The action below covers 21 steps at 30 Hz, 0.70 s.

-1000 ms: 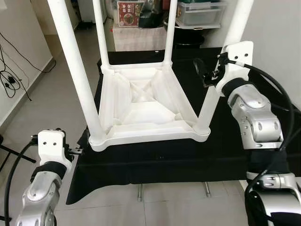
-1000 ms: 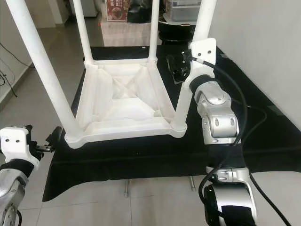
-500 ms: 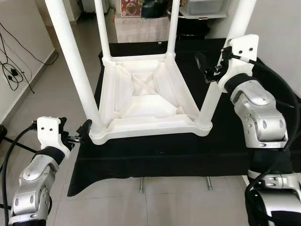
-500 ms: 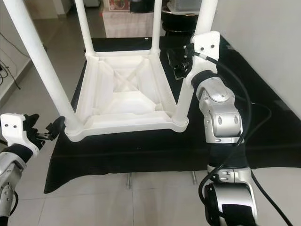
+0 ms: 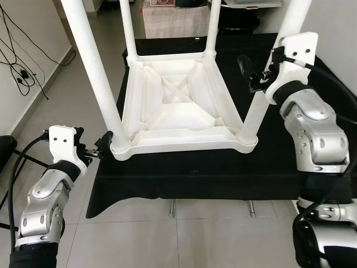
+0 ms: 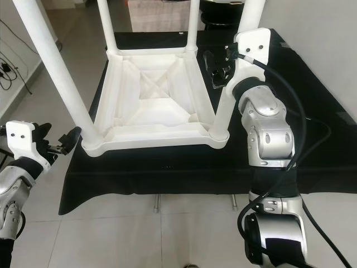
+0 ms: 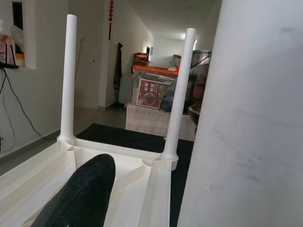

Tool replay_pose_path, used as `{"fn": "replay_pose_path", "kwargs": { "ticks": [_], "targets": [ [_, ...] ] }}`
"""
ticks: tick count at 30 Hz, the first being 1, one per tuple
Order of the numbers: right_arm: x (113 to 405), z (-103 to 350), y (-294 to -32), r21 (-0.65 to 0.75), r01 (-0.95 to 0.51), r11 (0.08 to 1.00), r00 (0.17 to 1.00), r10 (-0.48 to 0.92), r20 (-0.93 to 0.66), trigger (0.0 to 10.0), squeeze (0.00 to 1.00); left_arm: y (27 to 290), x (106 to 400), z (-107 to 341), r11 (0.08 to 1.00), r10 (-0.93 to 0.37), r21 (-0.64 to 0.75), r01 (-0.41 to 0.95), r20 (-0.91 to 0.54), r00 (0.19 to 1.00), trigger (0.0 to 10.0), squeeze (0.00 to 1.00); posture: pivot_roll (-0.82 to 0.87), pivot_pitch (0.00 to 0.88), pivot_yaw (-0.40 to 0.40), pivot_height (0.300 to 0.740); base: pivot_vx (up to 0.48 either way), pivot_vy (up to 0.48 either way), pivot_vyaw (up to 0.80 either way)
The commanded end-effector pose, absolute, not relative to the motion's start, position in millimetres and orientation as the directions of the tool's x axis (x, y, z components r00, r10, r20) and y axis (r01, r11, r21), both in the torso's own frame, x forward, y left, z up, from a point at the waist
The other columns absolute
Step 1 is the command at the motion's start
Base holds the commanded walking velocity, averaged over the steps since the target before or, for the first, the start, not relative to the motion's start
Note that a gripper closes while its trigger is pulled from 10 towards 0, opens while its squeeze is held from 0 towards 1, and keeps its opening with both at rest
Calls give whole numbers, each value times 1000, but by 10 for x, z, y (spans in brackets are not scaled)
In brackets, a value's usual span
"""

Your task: Building children table

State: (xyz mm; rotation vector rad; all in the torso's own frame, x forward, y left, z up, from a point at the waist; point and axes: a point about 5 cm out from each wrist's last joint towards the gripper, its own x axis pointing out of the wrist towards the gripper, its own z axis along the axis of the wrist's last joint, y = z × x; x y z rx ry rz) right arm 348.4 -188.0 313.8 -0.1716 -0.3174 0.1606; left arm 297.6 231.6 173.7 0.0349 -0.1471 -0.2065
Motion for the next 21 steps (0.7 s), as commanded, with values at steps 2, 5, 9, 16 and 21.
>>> {"fn": "replay_pose_path", "kwargs": {
  "ticks": [2,5,9,16,21],
  "targets": [
    [3483,3080,-1732,-193,-207,959,930,254,266,10000,0,2067,3013,1727,947,-319,69,313,114,941,10000,0,-42,153,-10,740,0,0,0],
    [3480,3081,-1726,-191,-210,959,930,256,265,10000,0,2050,3013,1735,947,-319,88,309,122,940,10000,0,-42,152,-8,740,0,0,0],
    [3477,3083,-1718,-189,-213,959,929,258,264,10000,0,2022,3021,1771,943,-332,79,323,141,933,10000,0,-43,152,-10,740,0,0,0],
    [3472,3086,-1709,-189,-217,958,929,262,263,10000,0,1957,3042,1847,930,-367,63,362,171,914,10000,0,-46,153,-9,740,0,0,0],
    [3468,3091,-1704,-187,-220,958,928,264,263,10000,0,1880,3075,1899,908,-419,54,416,179,890,10000,0,-47,154,-9,740,0,0,0]
  ]
}}
